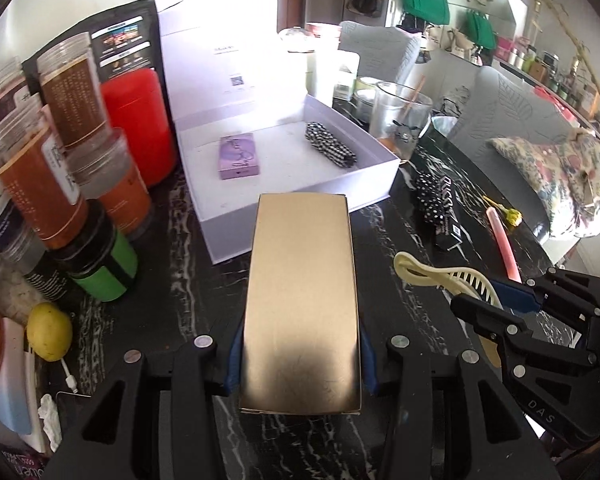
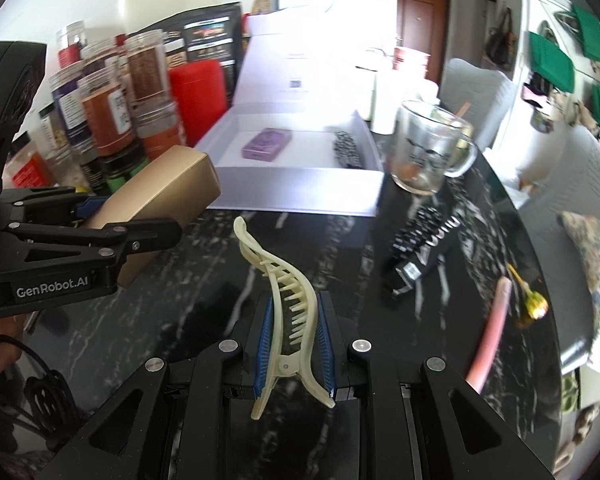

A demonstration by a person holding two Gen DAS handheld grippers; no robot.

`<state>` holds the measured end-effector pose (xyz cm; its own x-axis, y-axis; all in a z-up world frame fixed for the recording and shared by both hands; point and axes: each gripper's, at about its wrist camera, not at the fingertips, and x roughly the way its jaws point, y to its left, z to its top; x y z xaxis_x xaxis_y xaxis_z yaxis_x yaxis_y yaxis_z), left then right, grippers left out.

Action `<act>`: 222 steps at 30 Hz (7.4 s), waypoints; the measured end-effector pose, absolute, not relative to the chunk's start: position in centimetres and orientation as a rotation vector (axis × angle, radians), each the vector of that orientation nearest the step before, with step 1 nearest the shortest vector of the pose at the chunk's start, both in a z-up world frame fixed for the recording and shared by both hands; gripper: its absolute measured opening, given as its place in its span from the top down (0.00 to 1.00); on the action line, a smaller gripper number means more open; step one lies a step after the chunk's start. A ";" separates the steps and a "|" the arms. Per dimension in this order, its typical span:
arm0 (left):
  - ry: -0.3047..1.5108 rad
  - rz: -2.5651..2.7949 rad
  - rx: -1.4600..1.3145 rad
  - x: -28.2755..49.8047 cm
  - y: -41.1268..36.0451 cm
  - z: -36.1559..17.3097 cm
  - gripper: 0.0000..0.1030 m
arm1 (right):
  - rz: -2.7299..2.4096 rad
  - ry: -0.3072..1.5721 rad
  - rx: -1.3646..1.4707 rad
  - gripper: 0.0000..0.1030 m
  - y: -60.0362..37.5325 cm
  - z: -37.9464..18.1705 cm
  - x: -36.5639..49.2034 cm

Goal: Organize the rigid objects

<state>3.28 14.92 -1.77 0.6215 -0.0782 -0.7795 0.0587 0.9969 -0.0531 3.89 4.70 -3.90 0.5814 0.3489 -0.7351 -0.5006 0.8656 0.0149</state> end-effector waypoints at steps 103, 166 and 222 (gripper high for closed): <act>1.033 0.071 -0.097 29.9 21.6 -5.2 0.57 | 0.391 0.845 -0.273 0.77 11.5 -4.2 29.7; 0.756 -0.098 0.024 17.1 13.4 8.1 0.52 | 0.236 0.599 -0.176 0.65 2.8 7.6 15.4; 0.955 -0.353 0.163 12.6 0.4 -3.7 0.24 | 0.058 0.766 -0.001 0.57 -10.8 -1.8 6.0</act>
<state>12.57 0.36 -3.65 0.5261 -0.2228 -0.8207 0.3650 0.9308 -0.0187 6.04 -10.84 -1.78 0.7188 0.0524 -0.6932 -0.0529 0.9984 0.0206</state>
